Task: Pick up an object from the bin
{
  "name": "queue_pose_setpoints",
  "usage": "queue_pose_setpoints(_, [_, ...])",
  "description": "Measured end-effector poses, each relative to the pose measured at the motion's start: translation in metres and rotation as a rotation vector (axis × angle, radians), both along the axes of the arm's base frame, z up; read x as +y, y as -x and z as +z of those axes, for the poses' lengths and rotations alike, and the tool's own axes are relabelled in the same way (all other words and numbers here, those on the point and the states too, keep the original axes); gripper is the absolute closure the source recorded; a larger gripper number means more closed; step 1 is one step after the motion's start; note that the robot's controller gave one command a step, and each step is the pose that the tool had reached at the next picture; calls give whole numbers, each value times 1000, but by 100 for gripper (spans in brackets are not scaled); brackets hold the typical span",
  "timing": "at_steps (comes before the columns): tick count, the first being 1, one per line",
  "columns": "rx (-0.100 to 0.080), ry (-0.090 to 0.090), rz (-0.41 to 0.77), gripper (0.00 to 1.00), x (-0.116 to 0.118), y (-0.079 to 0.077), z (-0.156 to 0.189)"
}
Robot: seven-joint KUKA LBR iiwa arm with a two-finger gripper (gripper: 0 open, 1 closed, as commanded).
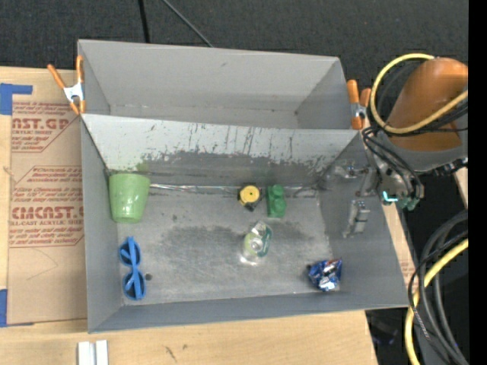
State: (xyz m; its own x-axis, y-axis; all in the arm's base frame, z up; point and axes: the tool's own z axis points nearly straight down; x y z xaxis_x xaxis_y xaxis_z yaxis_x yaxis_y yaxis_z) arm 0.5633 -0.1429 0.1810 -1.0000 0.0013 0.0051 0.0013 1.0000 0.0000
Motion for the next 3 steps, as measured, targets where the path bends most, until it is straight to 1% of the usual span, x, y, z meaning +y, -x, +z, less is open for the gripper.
queue_pose_setpoints(1, [7, -3, 25, 0, 4, 81, -88])
queue_pose_setpoints(2, [-6, 0, 28, 100, 4, 76, -84])
queue_pose_setpoints(3, [-16, 4, 18, 100, -4, 56, 22])
